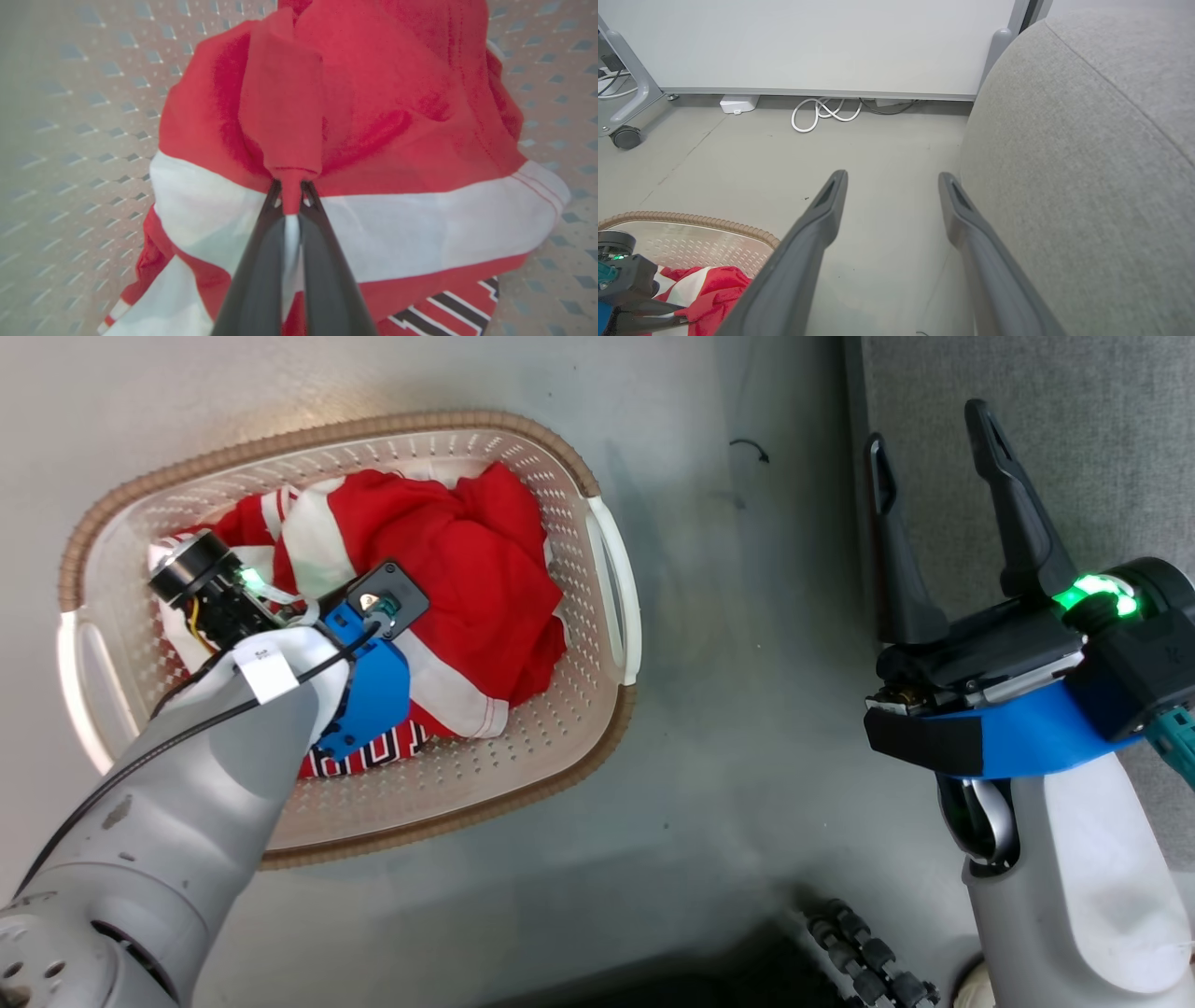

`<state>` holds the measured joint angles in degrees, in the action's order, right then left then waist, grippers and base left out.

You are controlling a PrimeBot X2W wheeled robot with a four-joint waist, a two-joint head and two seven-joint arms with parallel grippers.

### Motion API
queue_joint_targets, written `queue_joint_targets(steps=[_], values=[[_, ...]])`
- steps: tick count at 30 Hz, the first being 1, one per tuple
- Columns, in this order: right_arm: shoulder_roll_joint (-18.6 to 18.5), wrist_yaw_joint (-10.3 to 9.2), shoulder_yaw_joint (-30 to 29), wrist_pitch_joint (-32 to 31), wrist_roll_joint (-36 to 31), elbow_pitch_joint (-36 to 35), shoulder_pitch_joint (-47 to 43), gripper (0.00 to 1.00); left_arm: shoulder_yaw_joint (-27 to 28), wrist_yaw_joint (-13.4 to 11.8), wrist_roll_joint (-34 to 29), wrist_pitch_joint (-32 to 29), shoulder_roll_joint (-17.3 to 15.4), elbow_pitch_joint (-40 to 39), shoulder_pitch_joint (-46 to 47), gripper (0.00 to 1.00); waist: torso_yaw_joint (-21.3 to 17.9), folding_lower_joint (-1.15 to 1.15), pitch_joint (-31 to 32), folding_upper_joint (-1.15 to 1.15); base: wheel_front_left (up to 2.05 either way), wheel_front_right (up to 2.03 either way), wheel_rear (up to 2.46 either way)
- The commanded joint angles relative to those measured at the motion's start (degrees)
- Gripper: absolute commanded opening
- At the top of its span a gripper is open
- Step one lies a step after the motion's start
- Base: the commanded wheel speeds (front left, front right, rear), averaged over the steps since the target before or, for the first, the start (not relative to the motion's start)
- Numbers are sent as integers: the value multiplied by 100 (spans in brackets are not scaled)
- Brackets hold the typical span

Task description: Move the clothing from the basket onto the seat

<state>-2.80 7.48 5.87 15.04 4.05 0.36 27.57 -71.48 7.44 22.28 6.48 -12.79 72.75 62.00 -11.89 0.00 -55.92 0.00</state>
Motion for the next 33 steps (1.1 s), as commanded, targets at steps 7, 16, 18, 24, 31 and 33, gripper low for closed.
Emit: queue_joint_targets(steps=[7, 16, 18, 24, 31, 33], values=[[-17, 3, 2, 22, -53, 105, 1, 100, -74, 3, 327, 397, 184, -139, -119, 0, 172, 0, 428, 0, 0, 0, 0], [-29, 3, 10, 22, -89, 289, -146, 100, -107, 3, 736, 751, 365, -309, -391, 0, 393, 0, 1089, 0, 0, 0, 0], [-48, 3, 24, 22, -84, 335, -207, 100, -113, 3, 809, 802, 390, -348, -461, 0, 450, 0, 1297, 0, 0, 0, 0], [-81, 3, 38, 22, -68, 490, -434, 100, 255, 3, 1269, 873, 419, -665, -703, 0, 659, 0, 2037, 0, 0, 0, 0], [-87, 3, 46, 22, -43, 634, -667, 100, 863, -58, 1279, 878, 217, -1256, -1045, 0, 798, 0, 2638, 0, 0, 0, 0], [-80, 3, 43, 22, -26, 677, -739, 100, 1079, -81, 1242, 878, 149, -1429, -1192, 0, 822, 0, 2838, 0, 0, 0, 0]])
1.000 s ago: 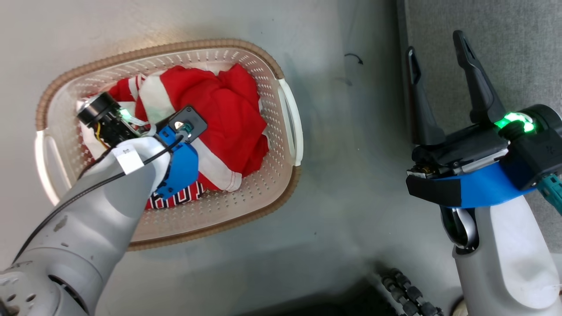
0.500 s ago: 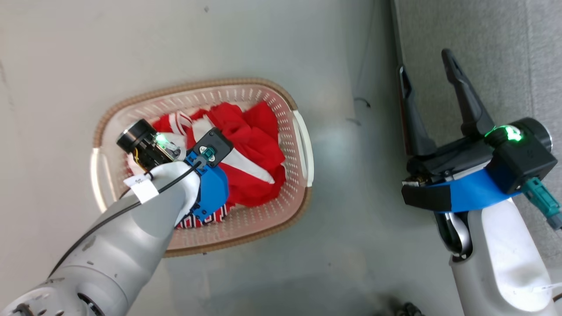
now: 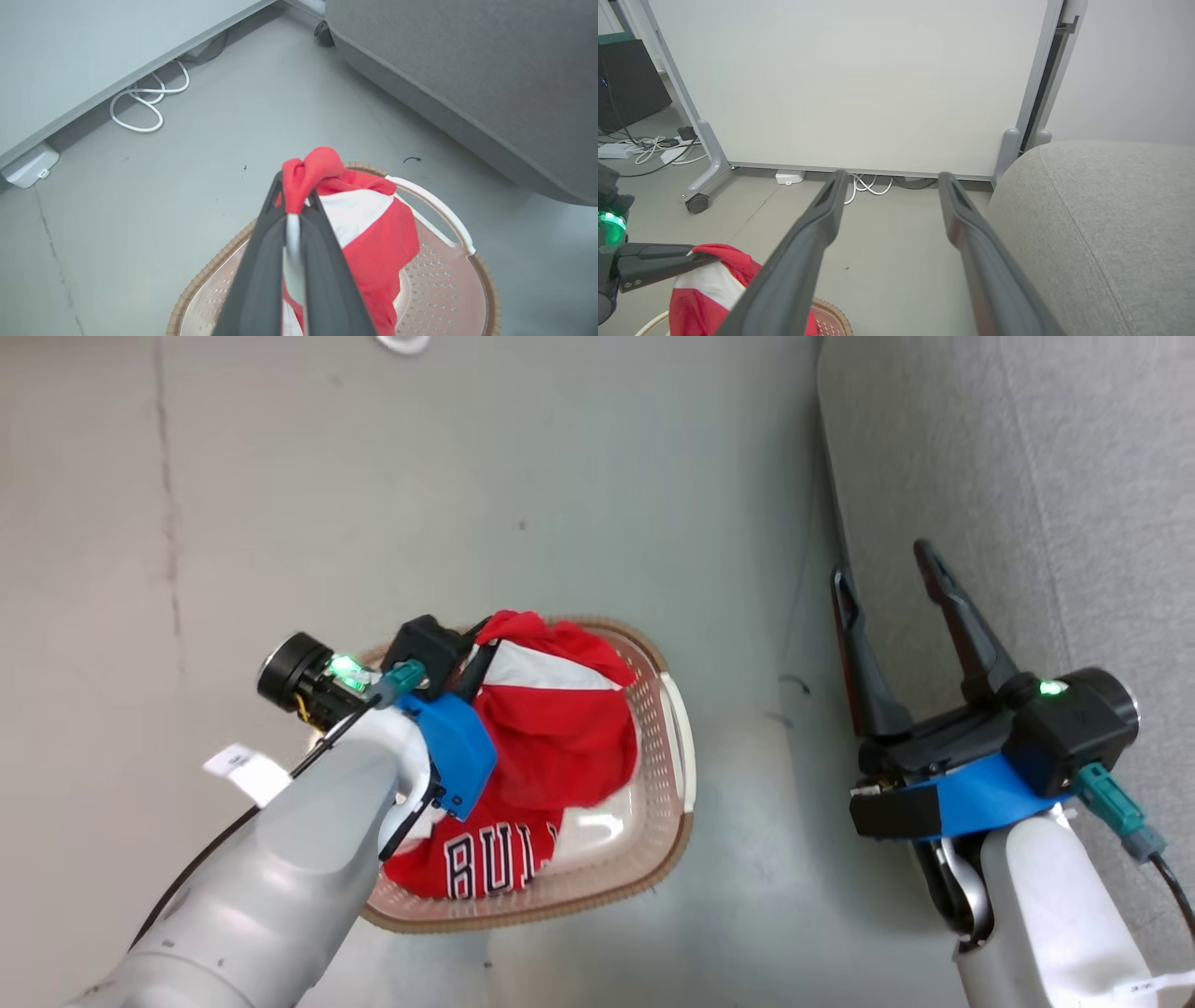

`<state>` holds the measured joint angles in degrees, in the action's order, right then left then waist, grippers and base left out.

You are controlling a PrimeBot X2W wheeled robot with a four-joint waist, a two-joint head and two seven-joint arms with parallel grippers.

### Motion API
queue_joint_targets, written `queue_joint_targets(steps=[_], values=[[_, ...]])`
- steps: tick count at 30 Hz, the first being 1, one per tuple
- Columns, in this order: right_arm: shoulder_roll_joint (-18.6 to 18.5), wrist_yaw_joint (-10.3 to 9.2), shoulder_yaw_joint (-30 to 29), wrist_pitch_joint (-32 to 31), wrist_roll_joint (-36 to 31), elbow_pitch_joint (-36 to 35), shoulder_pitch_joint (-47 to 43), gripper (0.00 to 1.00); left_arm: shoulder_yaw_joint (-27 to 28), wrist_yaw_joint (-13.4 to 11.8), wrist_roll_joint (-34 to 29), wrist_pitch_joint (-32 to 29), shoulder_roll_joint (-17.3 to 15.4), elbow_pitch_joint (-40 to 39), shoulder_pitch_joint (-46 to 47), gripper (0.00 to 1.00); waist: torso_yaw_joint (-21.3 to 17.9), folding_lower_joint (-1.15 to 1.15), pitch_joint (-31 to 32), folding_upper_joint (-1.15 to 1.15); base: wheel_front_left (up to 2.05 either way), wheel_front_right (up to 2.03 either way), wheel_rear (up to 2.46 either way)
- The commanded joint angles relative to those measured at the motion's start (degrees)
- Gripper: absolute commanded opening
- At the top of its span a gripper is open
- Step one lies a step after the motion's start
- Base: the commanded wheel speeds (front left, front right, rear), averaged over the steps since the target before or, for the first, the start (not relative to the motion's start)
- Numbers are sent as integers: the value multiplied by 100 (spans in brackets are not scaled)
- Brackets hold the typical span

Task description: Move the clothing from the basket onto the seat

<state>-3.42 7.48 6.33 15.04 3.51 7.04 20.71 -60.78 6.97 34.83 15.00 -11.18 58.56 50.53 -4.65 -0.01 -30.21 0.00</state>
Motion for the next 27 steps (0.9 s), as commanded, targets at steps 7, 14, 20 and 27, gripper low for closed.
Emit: queue_joint_targets(steps=[7, 14, 20, 27], values=[[7, 3, -16, 22, 66, 155, -337, 100, 1028, -90, -77, 27, -197, -667, -509, 0, 156, 1, 852, 0, 0, 0, 0], [28, 3, -8, 22, 99, 213, -581, 100, 1975, -94, -393, 27, -257, -1292, -915, 0, 173, 1, 1335, 0, 0, 0, 0], [42, 3, -14, 22, 103, 243, -788, 100, 2540, -40, -716, 27, -182, -1796, -1164, 0, 229, 1, 1673, 0, 0, 0, 0], [52, 3, 6, 22, 123, 303, -968, 100, 2765, 24, -981, 27, -36, -2213, -1305, 0, 314, 1, 1988, 0, 0, 0, 0]])
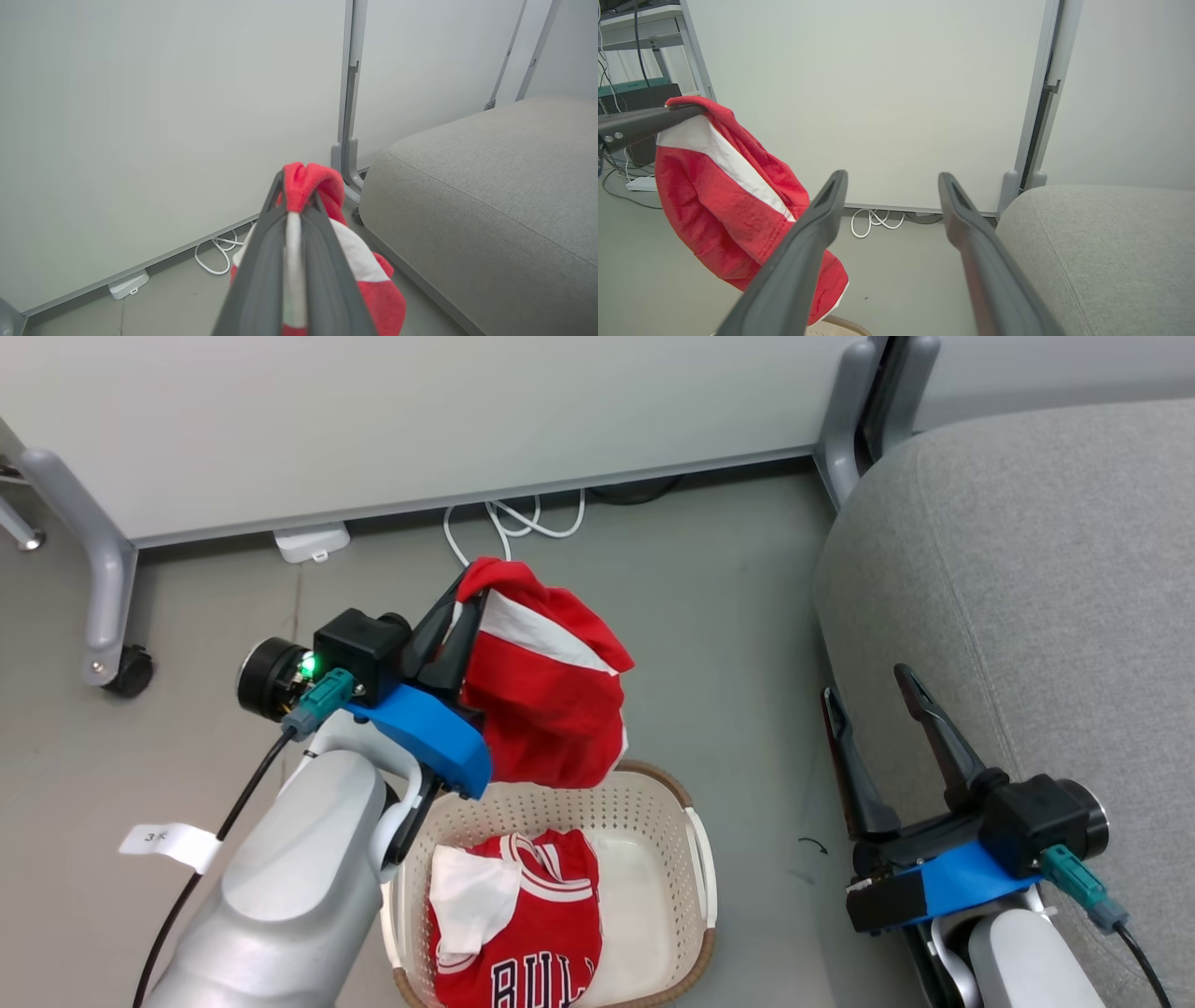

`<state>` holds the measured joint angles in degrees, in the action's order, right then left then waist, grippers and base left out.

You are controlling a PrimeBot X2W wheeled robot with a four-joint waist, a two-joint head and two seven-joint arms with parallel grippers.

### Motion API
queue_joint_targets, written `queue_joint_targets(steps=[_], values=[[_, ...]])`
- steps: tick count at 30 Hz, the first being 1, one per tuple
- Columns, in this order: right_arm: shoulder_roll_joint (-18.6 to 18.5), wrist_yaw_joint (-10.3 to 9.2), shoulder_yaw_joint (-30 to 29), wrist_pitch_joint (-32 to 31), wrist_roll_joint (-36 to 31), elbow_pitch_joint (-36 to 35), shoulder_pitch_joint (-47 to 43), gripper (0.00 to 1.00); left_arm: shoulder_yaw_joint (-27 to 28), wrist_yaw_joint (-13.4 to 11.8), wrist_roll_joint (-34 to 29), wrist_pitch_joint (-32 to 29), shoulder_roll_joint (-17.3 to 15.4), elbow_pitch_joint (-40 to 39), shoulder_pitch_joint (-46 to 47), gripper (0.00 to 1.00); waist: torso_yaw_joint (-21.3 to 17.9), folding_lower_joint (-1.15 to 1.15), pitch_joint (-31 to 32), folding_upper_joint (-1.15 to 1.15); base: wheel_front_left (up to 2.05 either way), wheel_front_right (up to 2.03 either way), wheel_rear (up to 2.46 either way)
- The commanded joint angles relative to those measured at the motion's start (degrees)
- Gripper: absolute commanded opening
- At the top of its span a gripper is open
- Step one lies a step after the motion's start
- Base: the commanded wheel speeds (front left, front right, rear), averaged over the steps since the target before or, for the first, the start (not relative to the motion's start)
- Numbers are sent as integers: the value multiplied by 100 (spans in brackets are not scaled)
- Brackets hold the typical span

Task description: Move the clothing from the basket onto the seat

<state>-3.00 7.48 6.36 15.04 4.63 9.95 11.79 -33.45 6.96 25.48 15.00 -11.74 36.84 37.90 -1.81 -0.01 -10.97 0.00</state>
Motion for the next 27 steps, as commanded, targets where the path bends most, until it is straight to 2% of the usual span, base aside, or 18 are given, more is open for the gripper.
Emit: queue_joint_targets(steps=[1, 14, 27], values=[[10, 3, 12, 22, 15, 19, -91, 100, 39, 26, -60, 27, 35, -85, -50, 0, 39, 1, 102, 0, 0, 0, 0], [14, 3, 57, 22, 72, 84, -377, 100, -362, 49, 190, -74, 211, -386, -48, 0, 130, 1, 521, 0, 0, 0, 0], [15, 3, 99, 22, 59, -25, -366, 100, -561, 31, 316, -257, 87, -784, -174, 0, 197, 1, 640, 0, 0, 0, 0]])
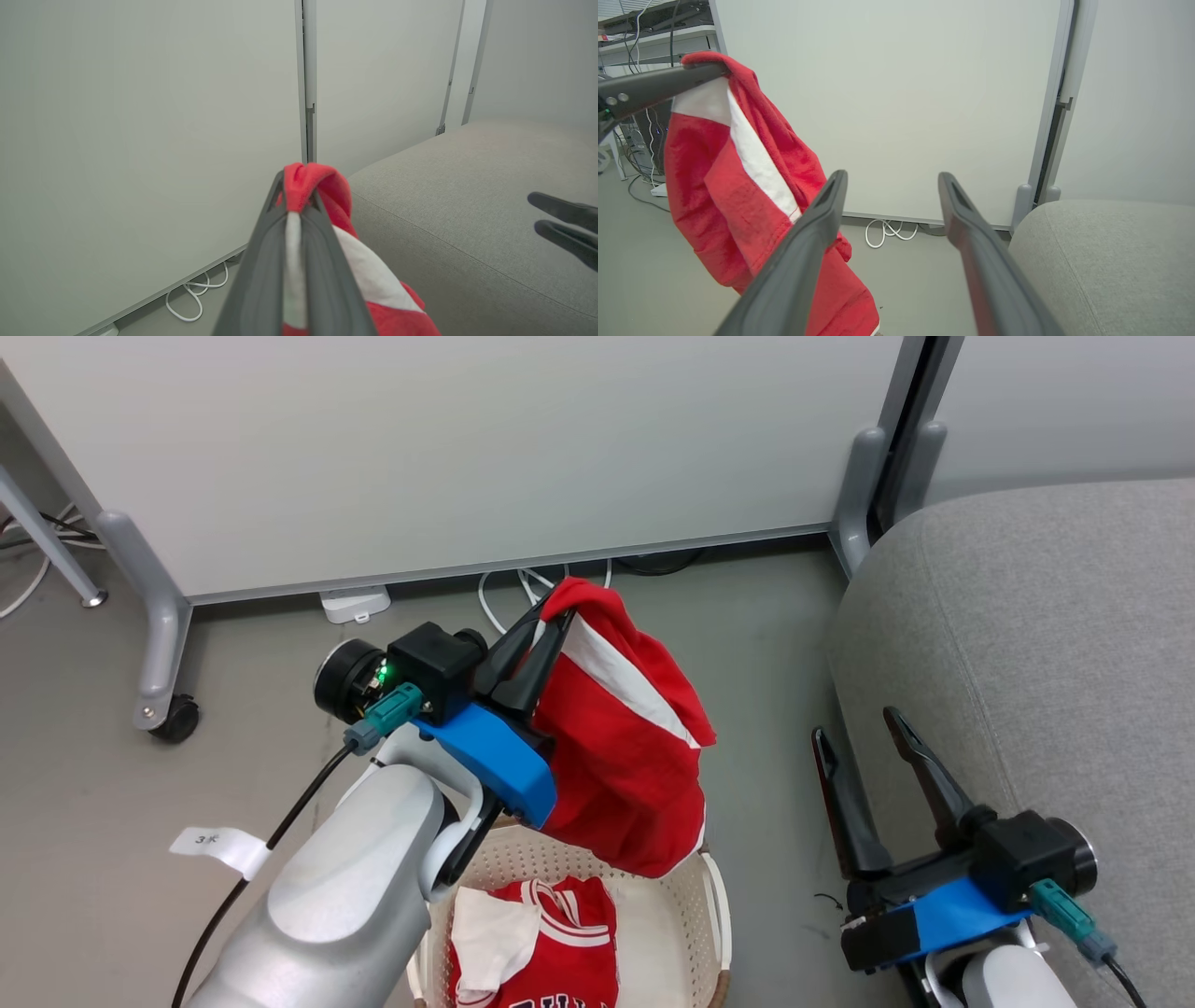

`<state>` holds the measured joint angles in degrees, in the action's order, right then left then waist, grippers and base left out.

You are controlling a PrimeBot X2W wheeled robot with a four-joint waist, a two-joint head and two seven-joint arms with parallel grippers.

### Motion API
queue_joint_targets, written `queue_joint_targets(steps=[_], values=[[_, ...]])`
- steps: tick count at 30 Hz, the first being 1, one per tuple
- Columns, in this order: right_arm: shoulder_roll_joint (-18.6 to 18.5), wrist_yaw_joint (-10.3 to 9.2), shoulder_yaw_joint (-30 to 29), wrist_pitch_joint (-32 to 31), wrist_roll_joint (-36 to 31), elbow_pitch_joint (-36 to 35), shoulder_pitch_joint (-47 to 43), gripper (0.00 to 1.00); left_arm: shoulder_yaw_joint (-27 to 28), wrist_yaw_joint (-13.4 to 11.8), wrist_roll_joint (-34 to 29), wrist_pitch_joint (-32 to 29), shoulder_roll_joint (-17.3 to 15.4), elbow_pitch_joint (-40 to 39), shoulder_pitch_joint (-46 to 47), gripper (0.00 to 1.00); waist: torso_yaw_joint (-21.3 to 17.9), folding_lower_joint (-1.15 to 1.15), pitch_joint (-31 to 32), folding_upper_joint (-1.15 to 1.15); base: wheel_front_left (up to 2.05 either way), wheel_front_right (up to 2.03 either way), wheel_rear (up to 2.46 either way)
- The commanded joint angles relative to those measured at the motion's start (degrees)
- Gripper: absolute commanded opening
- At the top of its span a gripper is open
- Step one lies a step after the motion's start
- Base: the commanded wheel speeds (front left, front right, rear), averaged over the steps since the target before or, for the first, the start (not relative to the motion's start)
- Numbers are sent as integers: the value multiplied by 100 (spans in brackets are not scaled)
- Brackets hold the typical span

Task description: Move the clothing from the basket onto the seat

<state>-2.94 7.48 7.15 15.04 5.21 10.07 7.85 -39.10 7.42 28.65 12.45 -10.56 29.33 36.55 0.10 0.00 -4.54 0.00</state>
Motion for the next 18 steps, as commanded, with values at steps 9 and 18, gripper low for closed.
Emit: queue_joint_targets(steps=[9, 18], values=[[-160, 3, 555, 22, -63, -241, 638, 100, -83, -42, -24, -46, -20, -118, 42, 0, 97, 0, -77, 0, 0, 0, 0], [-296, 3, 1370, 22, -13, 281, 1565, 100, -265, -41, -99, -53, 132, -196, 230, 0, 293, 0, -229, 0, 0, 0, 0]])
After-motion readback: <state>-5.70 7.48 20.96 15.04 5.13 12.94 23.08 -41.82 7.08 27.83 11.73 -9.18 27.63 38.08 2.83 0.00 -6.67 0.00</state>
